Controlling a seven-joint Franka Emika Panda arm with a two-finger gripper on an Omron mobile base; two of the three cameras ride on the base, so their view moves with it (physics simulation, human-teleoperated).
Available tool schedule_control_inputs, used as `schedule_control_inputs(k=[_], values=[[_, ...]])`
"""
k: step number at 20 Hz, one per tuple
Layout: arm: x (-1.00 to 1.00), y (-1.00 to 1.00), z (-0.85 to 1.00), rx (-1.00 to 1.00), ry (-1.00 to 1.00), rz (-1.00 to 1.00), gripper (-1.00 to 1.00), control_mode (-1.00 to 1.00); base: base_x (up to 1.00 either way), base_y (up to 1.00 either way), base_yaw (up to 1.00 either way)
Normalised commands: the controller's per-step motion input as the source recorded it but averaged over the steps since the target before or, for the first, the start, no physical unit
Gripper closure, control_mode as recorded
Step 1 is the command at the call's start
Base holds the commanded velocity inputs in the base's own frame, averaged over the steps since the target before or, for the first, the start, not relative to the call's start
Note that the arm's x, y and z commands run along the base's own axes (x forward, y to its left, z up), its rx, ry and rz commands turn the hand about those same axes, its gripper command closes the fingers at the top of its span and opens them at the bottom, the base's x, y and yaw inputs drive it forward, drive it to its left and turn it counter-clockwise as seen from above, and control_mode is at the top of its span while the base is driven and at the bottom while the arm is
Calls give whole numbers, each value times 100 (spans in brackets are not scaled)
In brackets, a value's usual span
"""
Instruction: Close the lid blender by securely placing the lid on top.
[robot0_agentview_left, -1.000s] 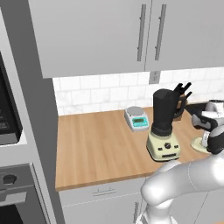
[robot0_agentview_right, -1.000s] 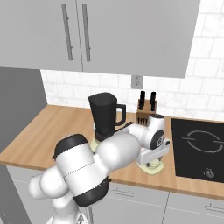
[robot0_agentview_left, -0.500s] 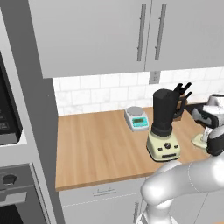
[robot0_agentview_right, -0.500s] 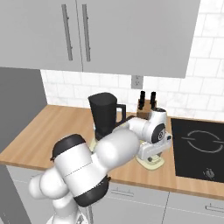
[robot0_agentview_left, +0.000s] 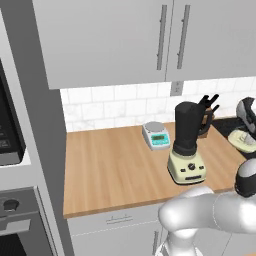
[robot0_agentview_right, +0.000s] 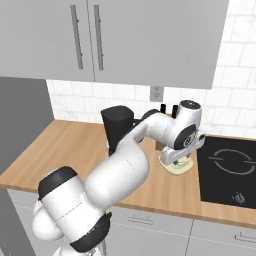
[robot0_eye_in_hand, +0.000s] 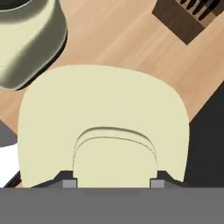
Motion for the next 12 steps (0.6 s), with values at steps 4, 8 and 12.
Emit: schedule_control_inputs(k=[4,8,12], values=[[-16,0,100,0,-30,-1,100,-100,0,0,0],[-17,7,100,0,-27,-1,100,-100,0,0,0],[-2,18,100,0,-24,-4,100,-100,0,0,0]])
